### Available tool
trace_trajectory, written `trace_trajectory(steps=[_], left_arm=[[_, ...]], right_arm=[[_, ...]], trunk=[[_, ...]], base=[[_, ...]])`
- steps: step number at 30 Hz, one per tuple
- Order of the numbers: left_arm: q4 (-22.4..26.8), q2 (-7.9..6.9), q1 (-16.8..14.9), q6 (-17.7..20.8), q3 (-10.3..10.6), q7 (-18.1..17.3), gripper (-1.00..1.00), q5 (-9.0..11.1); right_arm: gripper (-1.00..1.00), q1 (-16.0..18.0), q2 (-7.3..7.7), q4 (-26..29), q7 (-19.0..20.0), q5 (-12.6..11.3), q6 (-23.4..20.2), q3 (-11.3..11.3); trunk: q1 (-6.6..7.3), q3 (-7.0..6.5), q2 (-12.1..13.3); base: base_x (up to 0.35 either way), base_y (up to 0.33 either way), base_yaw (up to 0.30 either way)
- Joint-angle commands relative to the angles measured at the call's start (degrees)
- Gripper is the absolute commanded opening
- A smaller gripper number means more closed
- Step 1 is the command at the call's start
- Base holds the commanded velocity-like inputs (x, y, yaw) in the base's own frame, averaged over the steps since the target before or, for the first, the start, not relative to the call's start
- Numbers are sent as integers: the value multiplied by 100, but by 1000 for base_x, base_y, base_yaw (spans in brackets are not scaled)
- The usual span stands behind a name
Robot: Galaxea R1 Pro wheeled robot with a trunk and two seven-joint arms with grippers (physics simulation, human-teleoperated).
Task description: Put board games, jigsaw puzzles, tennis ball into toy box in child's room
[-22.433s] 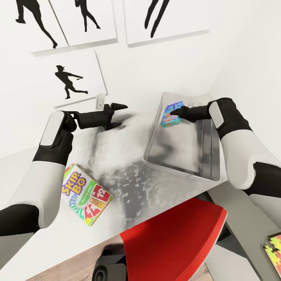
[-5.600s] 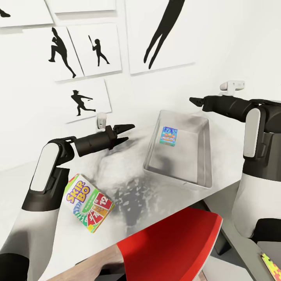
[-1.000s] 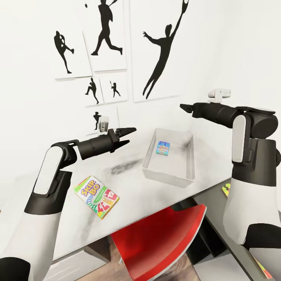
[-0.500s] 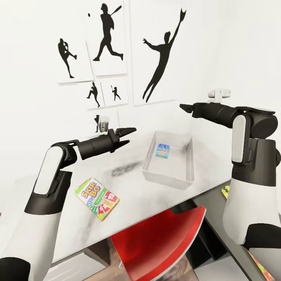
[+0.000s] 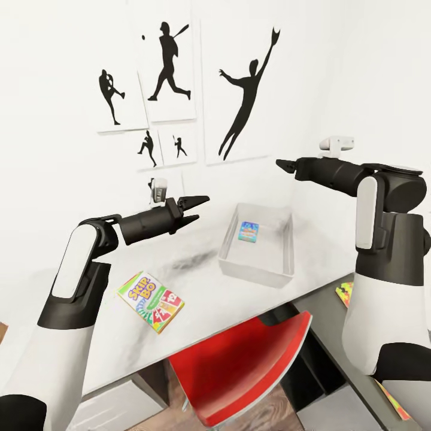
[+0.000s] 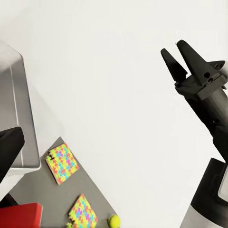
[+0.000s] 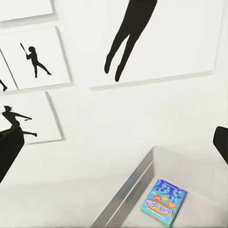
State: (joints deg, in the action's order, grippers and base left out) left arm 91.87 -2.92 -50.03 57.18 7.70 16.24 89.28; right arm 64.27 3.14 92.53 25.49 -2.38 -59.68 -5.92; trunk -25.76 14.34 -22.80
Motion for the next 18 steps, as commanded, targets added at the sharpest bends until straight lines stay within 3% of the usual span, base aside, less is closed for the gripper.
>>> trace_trajectory(steps=[1,18], left_arm=[[4,-2,-6,3,8,58,100,59],[6,2,-6,4,13,55,100,62]], right_arm=[[100,7,1,2,0,-23,-32,-6],[100,7,3,2,0,-24,-32,-38]], trunk=[[-2,2,-11],[-2,-128,-11]], base=[[-167,0,0],[-64,0,31]])
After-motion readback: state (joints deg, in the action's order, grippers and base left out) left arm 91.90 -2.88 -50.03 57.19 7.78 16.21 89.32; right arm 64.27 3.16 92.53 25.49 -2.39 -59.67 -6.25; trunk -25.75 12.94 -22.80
